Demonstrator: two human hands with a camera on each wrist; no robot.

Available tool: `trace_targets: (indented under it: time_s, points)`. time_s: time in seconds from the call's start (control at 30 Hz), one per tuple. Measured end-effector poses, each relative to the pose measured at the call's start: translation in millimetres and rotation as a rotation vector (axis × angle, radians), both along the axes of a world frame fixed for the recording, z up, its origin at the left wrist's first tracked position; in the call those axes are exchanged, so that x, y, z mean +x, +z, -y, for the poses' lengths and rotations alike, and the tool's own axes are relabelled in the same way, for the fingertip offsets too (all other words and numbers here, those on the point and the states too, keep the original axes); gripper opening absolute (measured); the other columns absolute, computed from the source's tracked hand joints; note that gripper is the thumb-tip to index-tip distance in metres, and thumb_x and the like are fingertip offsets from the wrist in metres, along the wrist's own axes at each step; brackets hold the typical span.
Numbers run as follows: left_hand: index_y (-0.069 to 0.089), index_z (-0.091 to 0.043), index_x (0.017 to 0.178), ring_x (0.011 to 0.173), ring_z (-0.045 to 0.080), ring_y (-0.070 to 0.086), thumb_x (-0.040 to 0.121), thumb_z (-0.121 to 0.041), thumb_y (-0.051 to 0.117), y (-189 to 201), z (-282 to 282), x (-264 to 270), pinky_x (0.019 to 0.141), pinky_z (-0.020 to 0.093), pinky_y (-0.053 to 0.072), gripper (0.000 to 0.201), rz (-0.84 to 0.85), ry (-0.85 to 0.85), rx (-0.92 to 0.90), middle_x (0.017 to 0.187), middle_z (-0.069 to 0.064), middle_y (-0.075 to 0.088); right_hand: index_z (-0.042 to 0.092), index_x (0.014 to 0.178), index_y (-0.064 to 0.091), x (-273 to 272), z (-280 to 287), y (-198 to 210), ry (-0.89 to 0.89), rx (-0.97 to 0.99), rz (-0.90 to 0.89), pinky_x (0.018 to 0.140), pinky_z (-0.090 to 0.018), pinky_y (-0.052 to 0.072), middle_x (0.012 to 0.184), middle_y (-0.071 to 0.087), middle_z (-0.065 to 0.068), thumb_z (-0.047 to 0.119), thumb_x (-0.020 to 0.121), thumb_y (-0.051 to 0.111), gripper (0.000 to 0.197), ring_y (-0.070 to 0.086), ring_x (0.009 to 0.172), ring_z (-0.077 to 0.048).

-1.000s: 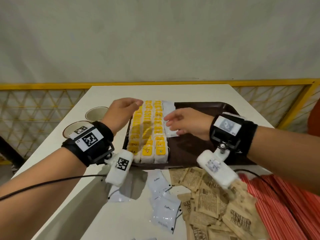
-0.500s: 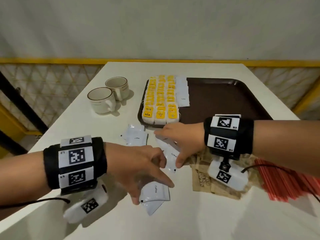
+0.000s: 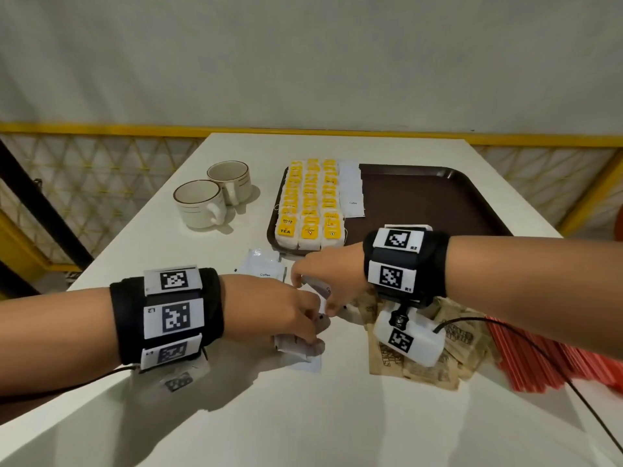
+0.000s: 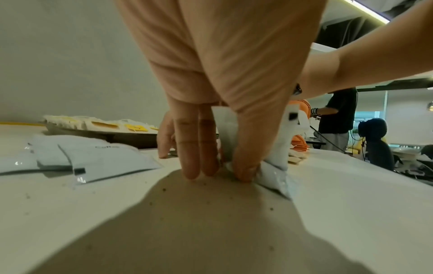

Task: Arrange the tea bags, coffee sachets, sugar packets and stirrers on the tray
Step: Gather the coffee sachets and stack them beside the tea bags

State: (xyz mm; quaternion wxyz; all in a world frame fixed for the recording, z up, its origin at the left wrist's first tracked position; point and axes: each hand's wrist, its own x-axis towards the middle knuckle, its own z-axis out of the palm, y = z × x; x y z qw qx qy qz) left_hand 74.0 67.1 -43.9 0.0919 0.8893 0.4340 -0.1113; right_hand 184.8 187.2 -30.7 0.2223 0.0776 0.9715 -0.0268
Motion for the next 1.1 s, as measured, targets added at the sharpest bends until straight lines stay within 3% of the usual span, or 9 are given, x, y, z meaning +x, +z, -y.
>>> trace_targets:
  time_s: [0.1, 0.27, 0.5, 0.6, 0.63, 0.73, 0.83, 0.87, 1.1]
  points:
    - [0.061, -0.013, 0.106, 0.090, 0.028, 0.058, 0.092, -0.016, 0.053, 0, -6, 1, 0.070, 0.032, 0.043, 0.016, -0.050, -0.018, -0.005, 0.104, 0.007, 0.055, 0.010, 0.133, 0.042, -5, -1, 3, -0.030, 0.012, 0.027, 0.078, -0.022, 0.035, 0.126, 0.052, -0.008, 0.031, 0.080, 0.075, 0.067, 0.051, 0.110, -0.022]
    - [0.061, -0.016, 0.121, 0.102, 0.020, 0.057, 0.092, -0.012, 0.052, 5, -12, -14, 0.086, 0.021, 0.041, 0.031, 0.141, 0.188, -0.109, 0.115, 0.004, 0.062, 0.004, 0.127, 0.050, -9, -1, 7, -0.012, 0.025, 0.032, 0.076, -0.027, 0.040, 0.122, 0.054, -0.012, 0.033, 0.078, 0.077, 0.063, 0.053, 0.104, -0.023]
    - [0.061, -0.056, 0.102, 0.081, 0.009, 0.062, 0.089, -0.046, 0.049, 11, 15, -82, 0.072, 0.019, 0.050, 0.020, 0.614, 0.595, 0.000, 0.099, -0.016, 0.061, 0.017, 0.138, 0.038, 4, -4, 4, -0.100, -0.061, -0.061, 0.075, -0.024, 0.035, 0.129, 0.050, -0.001, 0.026, 0.086, 0.069, 0.061, 0.049, 0.111, -0.019]
    - [0.074, -0.032, 0.090, 0.084, 0.012, 0.066, 0.092, -0.022, 0.059, 12, 19, -101, 0.074, 0.025, 0.056, 0.017, 0.937, 0.844, -0.059, 0.101, -0.001, 0.066, 0.016, 0.134, 0.045, -2, -4, 13, -0.183, -0.157, -0.192, 0.076, -0.022, 0.038, 0.122, 0.052, 0.003, 0.023, 0.086, 0.068, 0.053, 0.047, 0.105, -0.010]
    - [0.075, -0.023, 0.091, 0.087, 0.018, 0.068, 0.085, -0.030, 0.068, 12, 21, -106, 0.074, 0.029, 0.057, 0.011, 1.028, 0.903, -0.077, 0.104, 0.005, 0.068, 0.015, 0.131, 0.049, -8, -5, 15, -0.198, -0.191, -0.240, 0.082, -0.024, 0.042, 0.123, 0.053, 0.001, 0.024, 0.084, 0.070, 0.051, 0.050, 0.109, -0.013]
    - [0.074, -0.015, 0.095, 0.083, 0.022, 0.070, 0.047, -0.064, 0.083, 10, 22, -118, 0.069, 0.029, 0.059, 0.069, 1.240, 1.018, -0.045, 0.098, 0.007, 0.072, 0.018, 0.133, 0.050, -33, -6, 14, -0.218, -0.274, -0.311, 0.094, -0.021, 0.037, 0.132, 0.053, 0.001, 0.024, 0.079, 0.076, 0.061, 0.049, 0.121, -0.017]
    - [0.078, -0.025, 0.080, 0.070, 0.015, 0.069, 0.073, -0.038, 0.074, 12, 19, -121, 0.064, 0.025, 0.058, 0.015, 1.427, 1.079, -0.027, 0.086, 0.005, 0.071, 0.024, 0.149, 0.027, -55, 1, 10, -0.242, -0.292, -0.211, 0.105, -0.028, 0.036, 0.150, 0.036, 0.001, 0.027, 0.076, 0.079, 0.090, 0.038, 0.134, -0.020]
    - [0.078, -0.027, 0.077, 0.068, 0.014, 0.069, 0.083, -0.024, 0.063, 11, 18, -124, 0.063, 0.025, 0.057, 0.017, 1.419, 1.101, -0.008, 0.085, 0.004, 0.070, 0.022, 0.151, 0.020, -61, 3, 9, -0.231, -0.266, -0.154, 0.106, -0.033, 0.038, 0.153, 0.032, 0.000, 0.027, 0.076, 0.079, 0.096, 0.037, 0.135, -0.022]
    - [0.063, -0.007, 0.108, 0.073, 0.020, 0.069, 0.066, -0.024, 0.071, 5, 20, -122, 0.062, 0.026, 0.058, 0.046, 1.419, 1.184, -0.104, 0.093, 0.012, 0.069, 0.004, 0.126, 0.052, -88, 18, 3, -0.124, -0.074, -0.109, 0.079, -0.030, 0.050, 0.120, 0.062, -0.012, 0.031, 0.079, 0.075, 0.059, 0.061, 0.106, -0.028]
